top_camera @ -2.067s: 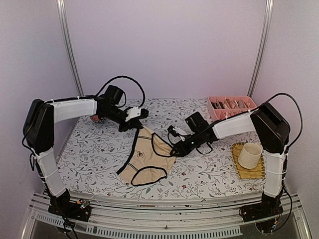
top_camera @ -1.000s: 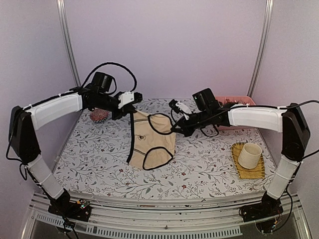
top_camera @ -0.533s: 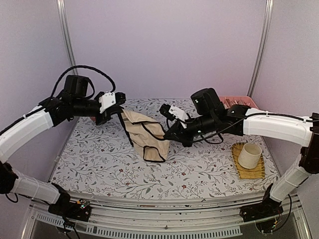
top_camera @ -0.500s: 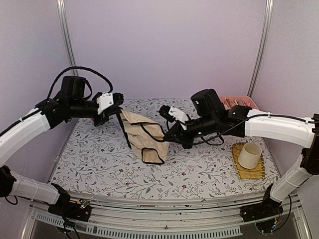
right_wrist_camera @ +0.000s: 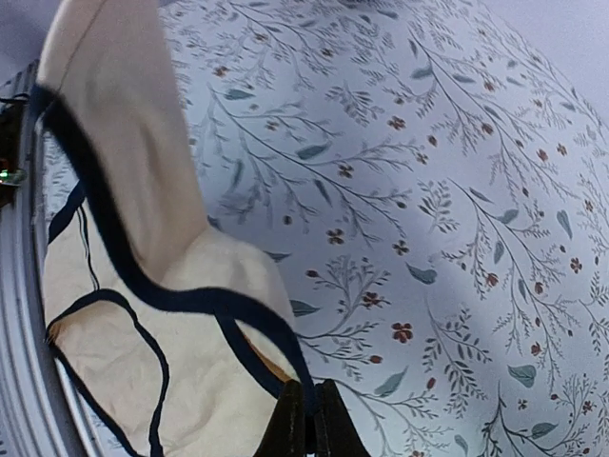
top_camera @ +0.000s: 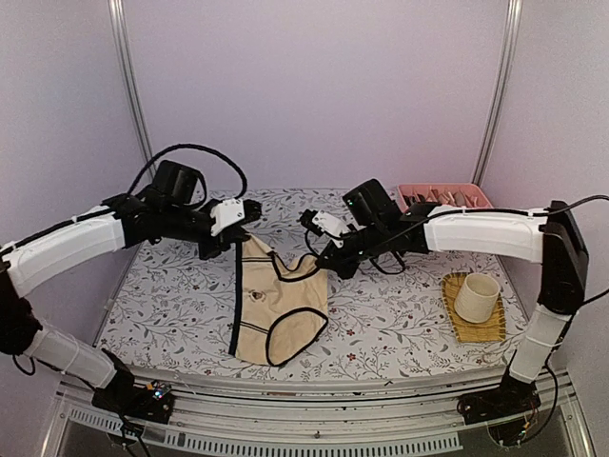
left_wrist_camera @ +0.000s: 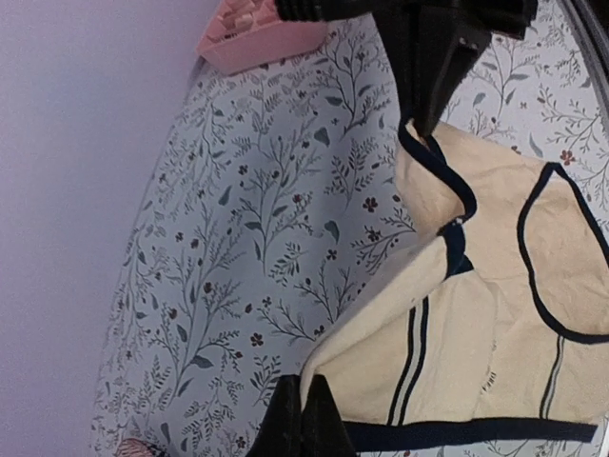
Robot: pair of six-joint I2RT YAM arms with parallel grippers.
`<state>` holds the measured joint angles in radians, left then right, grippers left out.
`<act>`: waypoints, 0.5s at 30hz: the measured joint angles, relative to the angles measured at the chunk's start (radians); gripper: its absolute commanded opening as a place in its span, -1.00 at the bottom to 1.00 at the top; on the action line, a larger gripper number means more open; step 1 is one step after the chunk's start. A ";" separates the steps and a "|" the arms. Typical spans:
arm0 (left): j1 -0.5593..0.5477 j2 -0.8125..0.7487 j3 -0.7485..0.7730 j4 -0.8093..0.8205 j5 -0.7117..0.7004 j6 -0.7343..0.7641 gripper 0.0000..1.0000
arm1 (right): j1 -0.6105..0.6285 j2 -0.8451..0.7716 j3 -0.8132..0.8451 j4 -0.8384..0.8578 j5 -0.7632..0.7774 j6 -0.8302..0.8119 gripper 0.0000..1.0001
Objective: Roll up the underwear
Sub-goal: Fold the underwear at the center of the board.
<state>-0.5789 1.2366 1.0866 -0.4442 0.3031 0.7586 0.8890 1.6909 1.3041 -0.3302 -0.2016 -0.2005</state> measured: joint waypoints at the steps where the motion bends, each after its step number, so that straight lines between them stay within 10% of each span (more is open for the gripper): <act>1: 0.002 0.073 0.010 0.000 -0.014 0.002 -1.00 | -0.032 0.064 0.035 -0.010 0.007 0.001 -0.97; 15: 0.105 0.961 0.631 -0.040 -0.159 0.016 -1.00 | -0.275 0.645 0.576 -0.144 0.053 -0.122 -0.96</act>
<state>-0.4744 2.1979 1.7176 -0.4847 0.1436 0.7742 0.6144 2.3356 1.8805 -0.4740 -0.1486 -0.3222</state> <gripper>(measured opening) 0.015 0.023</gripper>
